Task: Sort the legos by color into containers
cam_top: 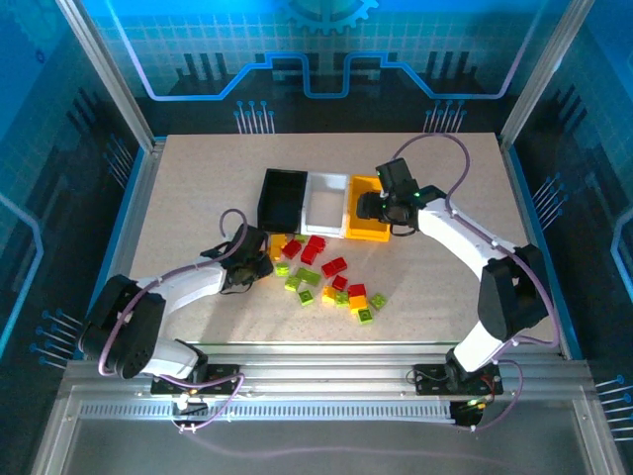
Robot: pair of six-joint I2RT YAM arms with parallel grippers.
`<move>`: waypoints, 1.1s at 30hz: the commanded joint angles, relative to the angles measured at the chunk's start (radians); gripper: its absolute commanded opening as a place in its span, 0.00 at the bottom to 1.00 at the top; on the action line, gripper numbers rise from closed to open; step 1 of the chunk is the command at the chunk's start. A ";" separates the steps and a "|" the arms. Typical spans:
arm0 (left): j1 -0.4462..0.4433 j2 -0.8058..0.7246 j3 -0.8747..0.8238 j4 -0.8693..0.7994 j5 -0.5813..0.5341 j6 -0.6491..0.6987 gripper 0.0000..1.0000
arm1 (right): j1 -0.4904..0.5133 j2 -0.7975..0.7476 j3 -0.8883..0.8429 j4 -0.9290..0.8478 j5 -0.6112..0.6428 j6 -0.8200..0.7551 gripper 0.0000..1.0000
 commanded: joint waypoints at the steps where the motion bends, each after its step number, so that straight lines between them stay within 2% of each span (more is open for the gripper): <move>1: -0.004 -0.034 -0.030 -0.040 -0.019 0.008 0.27 | 0.001 -0.023 -0.015 0.008 0.006 0.012 0.71; 7: -0.011 -0.198 -0.004 -0.176 -0.005 0.010 0.20 | -0.004 -0.021 -0.020 0.013 0.002 0.018 0.70; 10: -0.010 -0.260 0.079 -0.239 -0.013 0.017 0.20 | -0.005 -0.024 -0.033 0.017 -0.003 0.023 0.70; 12: -0.009 -0.247 0.148 -0.249 -0.031 0.028 0.20 | -0.004 -0.028 -0.045 0.018 -0.006 0.029 0.70; 15: 0.013 -0.150 0.266 -0.204 -0.066 0.045 0.20 | -0.004 -0.034 -0.068 0.021 -0.006 0.036 0.70; 19: 0.048 0.064 0.424 -0.107 -0.112 0.066 0.18 | -0.003 -0.054 -0.100 0.009 -0.010 0.038 0.70; 25: 0.087 0.332 0.651 -0.090 -0.129 0.097 0.15 | 0.004 -0.120 -0.165 -0.019 -0.021 0.021 0.70; 30: 0.089 0.481 0.775 -0.130 -0.138 0.107 0.19 | 0.010 -0.181 -0.234 -0.035 -0.062 0.005 0.71; 33: 0.089 0.533 0.813 -0.151 -0.129 0.108 0.27 | 0.014 -0.203 -0.266 -0.039 -0.104 -0.013 0.72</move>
